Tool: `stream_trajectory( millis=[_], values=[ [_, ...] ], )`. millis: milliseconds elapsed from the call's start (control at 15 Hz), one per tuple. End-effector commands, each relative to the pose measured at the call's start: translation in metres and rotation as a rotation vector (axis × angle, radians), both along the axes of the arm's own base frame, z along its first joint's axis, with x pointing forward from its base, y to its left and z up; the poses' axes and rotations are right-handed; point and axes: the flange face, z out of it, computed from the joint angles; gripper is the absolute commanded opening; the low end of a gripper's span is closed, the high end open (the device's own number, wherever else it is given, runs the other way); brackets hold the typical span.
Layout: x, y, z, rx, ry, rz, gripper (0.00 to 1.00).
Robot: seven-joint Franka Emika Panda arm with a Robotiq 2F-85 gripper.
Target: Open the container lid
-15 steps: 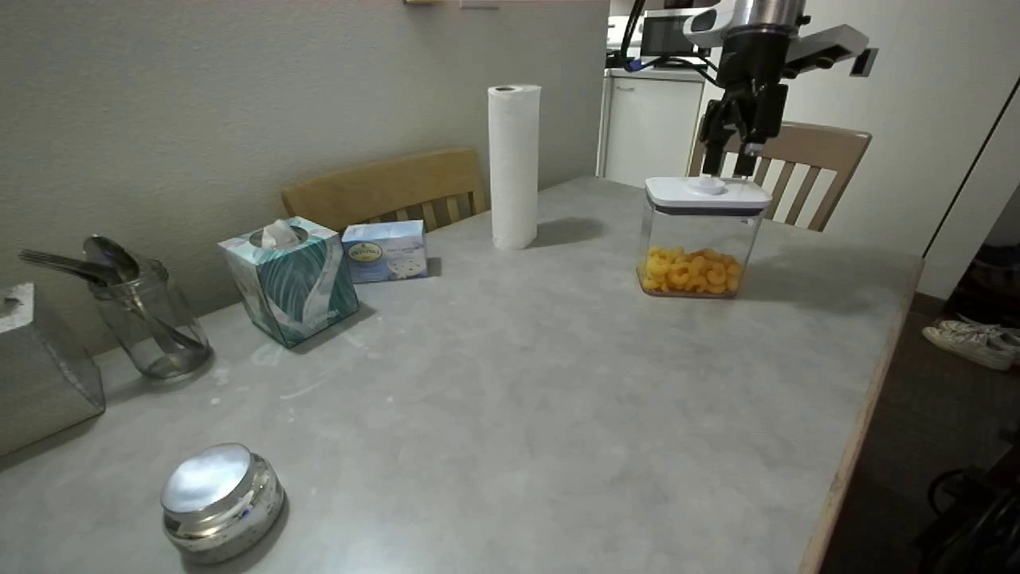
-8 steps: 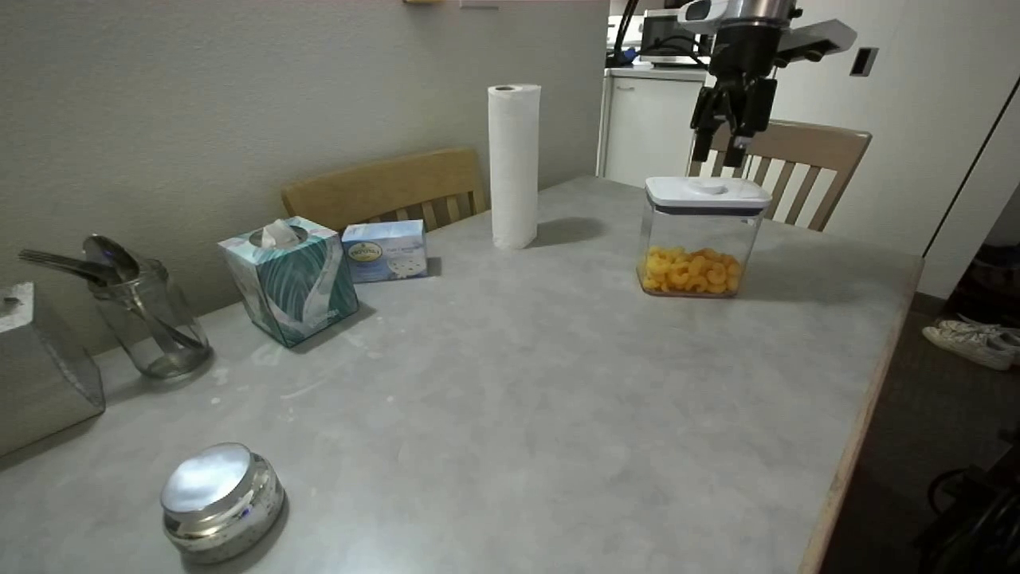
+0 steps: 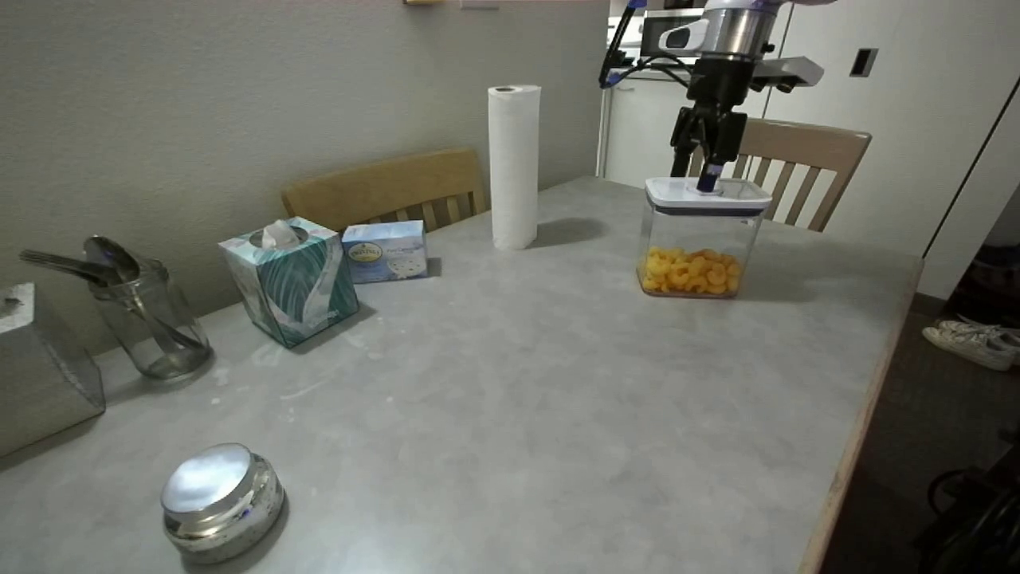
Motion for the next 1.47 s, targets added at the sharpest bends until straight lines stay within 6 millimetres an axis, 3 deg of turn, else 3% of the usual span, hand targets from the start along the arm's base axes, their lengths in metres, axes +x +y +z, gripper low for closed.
stream_trajectory(
  millis=[0, 67, 267, 333, 467, 667, 1400],
  values=[
    [0.007, 0.004, -0.007, -0.025, -0.016, 0.019, 0.86],
    [0.008, 0.006, -0.005, -0.027, -0.018, 0.021, 0.76],
    [0.011, 0.007, 0.000, -0.035, -0.027, 0.022, 0.69],
    [0.012, 0.006, 0.003, -0.042, -0.034, 0.019, 0.70],
    [0.011, 0.004, 0.006, -0.056, -0.041, 0.019, 0.87],
    [0.010, 0.001, 0.012, -0.095, -0.054, 0.022, 1.00],
    [0.000, 0.007, 0.033, -0.144, -0.060, -0.063, 1.00]
  ],
)
